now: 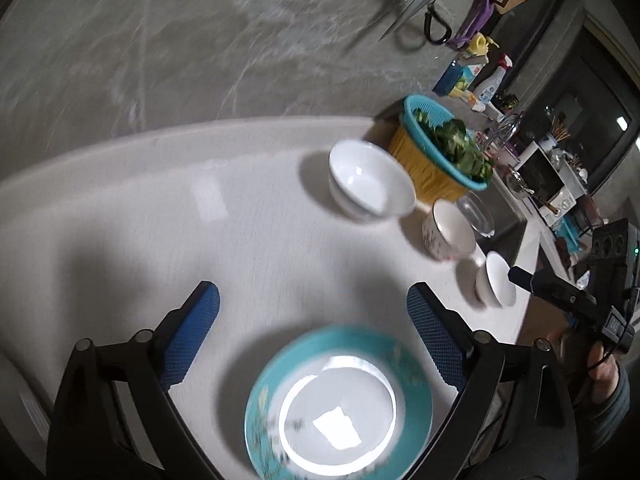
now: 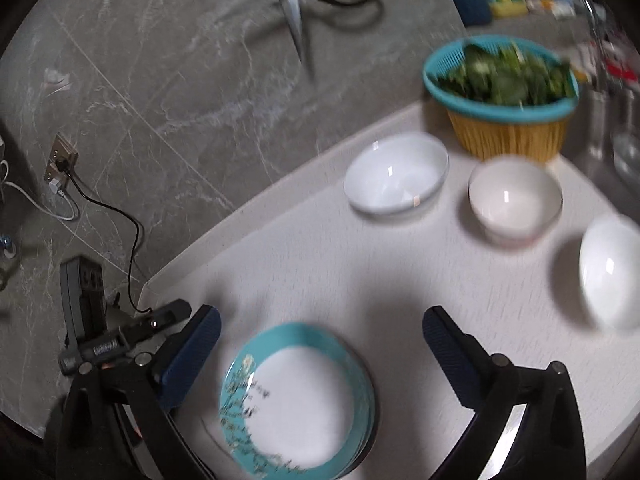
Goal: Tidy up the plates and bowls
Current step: 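Move both grippers to the white bowl beside the green basket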
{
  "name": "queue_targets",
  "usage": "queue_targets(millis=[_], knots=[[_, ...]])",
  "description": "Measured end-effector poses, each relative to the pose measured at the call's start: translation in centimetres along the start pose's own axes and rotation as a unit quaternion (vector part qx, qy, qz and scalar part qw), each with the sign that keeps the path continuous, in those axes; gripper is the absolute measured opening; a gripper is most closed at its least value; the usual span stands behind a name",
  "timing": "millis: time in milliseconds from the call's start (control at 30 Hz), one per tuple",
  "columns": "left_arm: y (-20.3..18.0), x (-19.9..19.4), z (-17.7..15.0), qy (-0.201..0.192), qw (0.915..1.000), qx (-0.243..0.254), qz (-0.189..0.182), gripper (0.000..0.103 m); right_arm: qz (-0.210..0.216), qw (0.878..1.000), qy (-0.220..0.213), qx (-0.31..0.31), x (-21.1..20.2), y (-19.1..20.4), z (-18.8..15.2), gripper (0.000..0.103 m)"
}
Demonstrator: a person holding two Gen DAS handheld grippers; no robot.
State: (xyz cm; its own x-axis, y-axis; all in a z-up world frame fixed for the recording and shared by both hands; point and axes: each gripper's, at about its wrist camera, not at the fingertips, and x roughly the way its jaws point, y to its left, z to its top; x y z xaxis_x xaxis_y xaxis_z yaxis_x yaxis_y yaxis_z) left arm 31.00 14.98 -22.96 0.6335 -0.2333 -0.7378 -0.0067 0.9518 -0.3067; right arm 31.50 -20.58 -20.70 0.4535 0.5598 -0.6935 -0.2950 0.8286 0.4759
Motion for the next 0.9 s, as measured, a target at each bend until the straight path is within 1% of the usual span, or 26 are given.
queue_targets(millis=[67, 200, 267, 300, 367, 400, 433, 500, 633, 800, 900], knots=[[-0.9, 1.2, 3.1, -0.002, 0.9998, 0.011, 0.016, 0.095, 0.002, 1.000, -0.005, -0.007, 0.9, -0.7, 2.4, 0.103], [-1.8, 4.6, 8.5, 0.012, 0.9991, 0.030, 0.029, 0.096, 0.005, 0.999, -0.030, -0.018, 2.8, -3.0, 7.0, 0.103], [-2.0, 6.7, 10.1, 0.019, 0.9982, 0.039, 0.042, 0.096, -0.003, 0.999, -0.039, -0.027, 4.3, -4.3, 9.4, 0.103], [-2.2, 8.1, 11.3, 0.025, 0.9980, 0.043, 0.040, 0.096, -0.008, 0.999, -0.042, -0.030, 4.9, -4.9, 10.3, 0.103], [-2.4, 10.4, 12.7, 0.038, 0.9975, 0.047, 0.036, 0.096, -0.017, 0.999, -0.043, -0.027, 6.4, -6.3, 11.7, 0.103], [-2.5, 11.9, 13.4, 0.047, 0.9969, 0.051, 0.037, 0.096, -0.019, 0.999, -0.039, -0.023, 7.2, -7.0, 12.3, 0.103], [-2.6, 13.4, 14.0, 0.056, 0.9966, 0.052, 0.029, 0.096, -0.020, 0.999, -0.032, -0.020, 8.1, -7.6, 12.8, 0.103], [-2.6, 16.0, 14.7, 0.076, 0.9954, 0.053, 0.024, 0.095, -0.027, 1.000, -0.012, -0.009, 10.1, -8.7, 13.4, 0.103], [-2.8, 20.1, 15.3, 0.101, 0.9924, 0.069, 0.014, 0.096, -0.032, 0.999, 0.027, 0.021, 13.6, -10.9, 13.8, 0.103], [-3.0, 24.3, 15.9, 0.130, 0.9884, 0.079, 0.004, 0.095, -0.048, 0.997, 0.037, 0.037, 15.7, -12.4, 13.8, 0.103], [-3.4, 25.6, 15.8, 0.125, 0.9884, 0.086, -0.002, 0.096, -0.056, 0.997, 0.042, 0.041, 16.5, -12.9, 13.9, 0.103]])
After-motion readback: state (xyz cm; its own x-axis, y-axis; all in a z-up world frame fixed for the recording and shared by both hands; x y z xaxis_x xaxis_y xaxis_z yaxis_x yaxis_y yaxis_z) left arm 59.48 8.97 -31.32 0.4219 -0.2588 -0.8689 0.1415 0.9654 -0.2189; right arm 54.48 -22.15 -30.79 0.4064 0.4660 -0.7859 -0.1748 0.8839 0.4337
